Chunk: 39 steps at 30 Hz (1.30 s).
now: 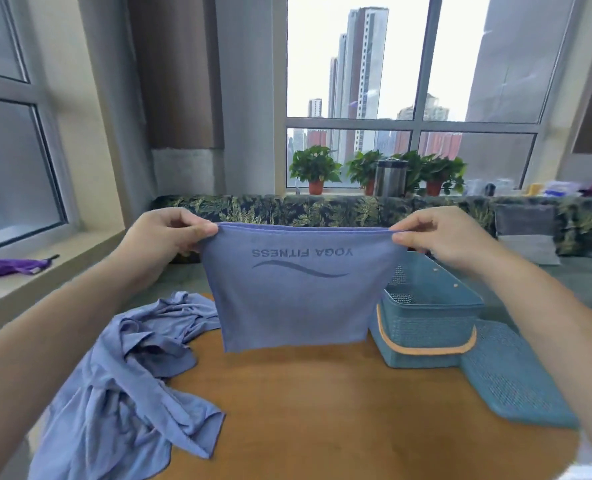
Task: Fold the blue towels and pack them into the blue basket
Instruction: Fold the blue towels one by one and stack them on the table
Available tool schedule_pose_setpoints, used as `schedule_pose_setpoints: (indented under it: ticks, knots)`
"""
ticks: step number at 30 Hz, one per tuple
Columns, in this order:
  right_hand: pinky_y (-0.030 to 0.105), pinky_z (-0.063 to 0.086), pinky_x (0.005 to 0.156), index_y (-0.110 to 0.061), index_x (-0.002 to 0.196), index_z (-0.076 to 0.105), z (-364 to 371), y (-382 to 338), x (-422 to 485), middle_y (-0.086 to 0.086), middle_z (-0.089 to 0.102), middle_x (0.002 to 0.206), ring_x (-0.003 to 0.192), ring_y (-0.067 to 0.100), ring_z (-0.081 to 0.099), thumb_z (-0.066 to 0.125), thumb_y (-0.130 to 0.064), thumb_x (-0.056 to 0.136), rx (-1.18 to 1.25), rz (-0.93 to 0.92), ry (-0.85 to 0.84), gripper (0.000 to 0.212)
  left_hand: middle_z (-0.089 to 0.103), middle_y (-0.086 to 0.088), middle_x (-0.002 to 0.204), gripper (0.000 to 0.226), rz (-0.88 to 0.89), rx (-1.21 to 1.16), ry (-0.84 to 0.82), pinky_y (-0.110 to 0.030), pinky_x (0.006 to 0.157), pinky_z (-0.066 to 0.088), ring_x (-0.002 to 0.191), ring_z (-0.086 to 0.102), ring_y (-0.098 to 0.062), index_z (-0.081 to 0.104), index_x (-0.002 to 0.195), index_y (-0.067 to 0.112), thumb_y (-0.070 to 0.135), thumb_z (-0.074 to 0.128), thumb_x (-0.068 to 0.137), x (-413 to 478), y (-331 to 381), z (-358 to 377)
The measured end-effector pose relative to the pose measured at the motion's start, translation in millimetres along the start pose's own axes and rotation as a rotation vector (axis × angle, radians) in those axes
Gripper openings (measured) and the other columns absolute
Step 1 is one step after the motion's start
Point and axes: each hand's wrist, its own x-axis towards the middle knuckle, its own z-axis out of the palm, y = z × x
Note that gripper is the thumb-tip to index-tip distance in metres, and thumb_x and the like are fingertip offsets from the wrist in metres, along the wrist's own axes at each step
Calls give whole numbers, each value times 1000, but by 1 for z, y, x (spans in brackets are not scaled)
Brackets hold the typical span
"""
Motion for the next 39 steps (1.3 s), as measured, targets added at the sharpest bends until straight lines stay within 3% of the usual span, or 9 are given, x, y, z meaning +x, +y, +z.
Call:
schedule_pose_setpoints:
  ticks: [5,8,12,17,22,26,29,33,39]
  knots:
    - [10,48,62,-19,89,75,-23,-25,-2,-10,73,73,65,-2,63,78,-7,84,92,-46,-21,14,70,-3,84,20,13,-25,-19,-24,68,50,73,61,-12,66,64,21,27,85,62,1,31,-11]
    - [21,51,79,-27,95,76,-19,-21,8,-3,73,89,82,9,67,81,-14,83,-6,-39,-11,19,63,-4,75,18,26,147,7,-22,52,37,57,47,-15,69,78,19,23,85,70,9,25,-10]
    - [19,44,56,-23,90,75,9,-2,14,-2,68,73,52,0,56,72,-15,91,-170,9,-37,9,60,-2,54,11,-41,416,10,-19,40,41,41,48,-13,75,90,13,17,81,82,21,-3,2]
    - [12,44,49,-10,97,69,58,35,20,7,72,85,59,11,71,62,-9,99,-160,152,-53,7,73,-20,76,11,-171,417,17,-25,53,60,59,73,-22,68,92,-2,7,74,88,35,-46,23]
    - [40,58,82,-18,88,67,85,52,35,-3,74,82,77,13,72,61,-10,97,-83,150,89,14,73,-23,81,8,-136,397,72,-42,75,63,74,74,-30,65,87,-2,4,70,90,54,-72,26]
    - [39,55,84,-23,90,70,89,55,32,-8,72,87,86,16,70,61,-14,97,-96,121,114,14,72,-19,80,8,-113,413,114,-22,60,59,62,70,-13,65,84,4,5,69,91,48,-79,28]
    - [37,50,86,-31,94,70,93,66,15,-7,70,100,97,13,63,63,-20,96,-137,99,95,13,69,-8,77,6,-113,478,118,-23,55,55,61,62,-13,68,87,9,13,70,92,19,-91,31]
    - [32,47,84,-22,98,72,106,93,-33,-3,72,101,86,6,62,66,-15,96,-21,141,-61,9,67,10,69,10,-167,524,80,-20,56,43,63,58,-9,67,82,21,22,70,91,-40,-123,34]
    - [23,50,75,-12,94,71,124,131,-109,4,74,84,74,8,64,64,0,95,139,272,-320,14,75,-3,81,8,-362,465,-61,-39,79,55,74,66,-16,73,83,20,26,75,88,-116,-165,30]
